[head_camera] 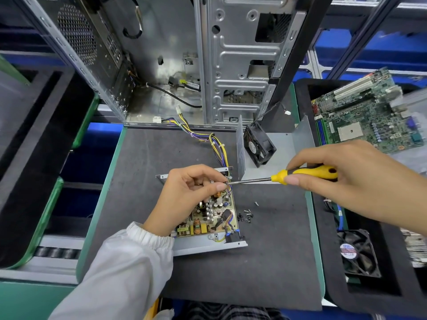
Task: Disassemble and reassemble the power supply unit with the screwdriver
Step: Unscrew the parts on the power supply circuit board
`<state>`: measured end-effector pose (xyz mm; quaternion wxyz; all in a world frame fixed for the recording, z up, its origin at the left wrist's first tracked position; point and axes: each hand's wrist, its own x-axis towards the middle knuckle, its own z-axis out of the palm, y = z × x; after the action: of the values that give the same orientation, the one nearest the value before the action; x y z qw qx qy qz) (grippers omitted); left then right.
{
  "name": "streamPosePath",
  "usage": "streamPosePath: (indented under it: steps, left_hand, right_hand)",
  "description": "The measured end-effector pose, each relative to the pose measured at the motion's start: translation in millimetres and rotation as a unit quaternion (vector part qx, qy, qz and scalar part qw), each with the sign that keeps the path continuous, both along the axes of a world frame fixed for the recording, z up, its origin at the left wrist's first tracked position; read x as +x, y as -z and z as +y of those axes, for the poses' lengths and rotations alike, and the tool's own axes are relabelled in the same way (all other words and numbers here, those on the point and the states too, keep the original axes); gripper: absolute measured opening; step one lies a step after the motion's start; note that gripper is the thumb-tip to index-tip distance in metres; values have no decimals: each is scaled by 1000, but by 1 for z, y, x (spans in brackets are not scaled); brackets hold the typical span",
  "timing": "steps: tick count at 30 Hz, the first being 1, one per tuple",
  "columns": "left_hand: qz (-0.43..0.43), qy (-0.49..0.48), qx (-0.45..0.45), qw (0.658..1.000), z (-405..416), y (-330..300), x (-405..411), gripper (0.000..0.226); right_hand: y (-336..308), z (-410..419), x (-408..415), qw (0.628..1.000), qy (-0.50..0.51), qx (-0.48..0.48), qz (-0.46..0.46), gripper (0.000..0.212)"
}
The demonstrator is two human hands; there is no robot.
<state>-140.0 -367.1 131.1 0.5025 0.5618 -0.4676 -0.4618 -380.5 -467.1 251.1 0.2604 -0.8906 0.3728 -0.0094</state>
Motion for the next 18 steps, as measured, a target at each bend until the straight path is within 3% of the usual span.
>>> streamPosePath:
  steps: [13,15,18]
  left_hand:
    - [69,-14,-24,997,-2,2,-4,11]
    - [71,5,-21,997,-3,2,-3,20]
    - [23,56,9,998,-4,2,5,57]
  right_hand:
    - [2,-4,2,998,-17,42,-43,42]
    - [2,-3,3,998,-17,35,-43,41]
    - [1,-3,2,999,-20,19,-36,36]
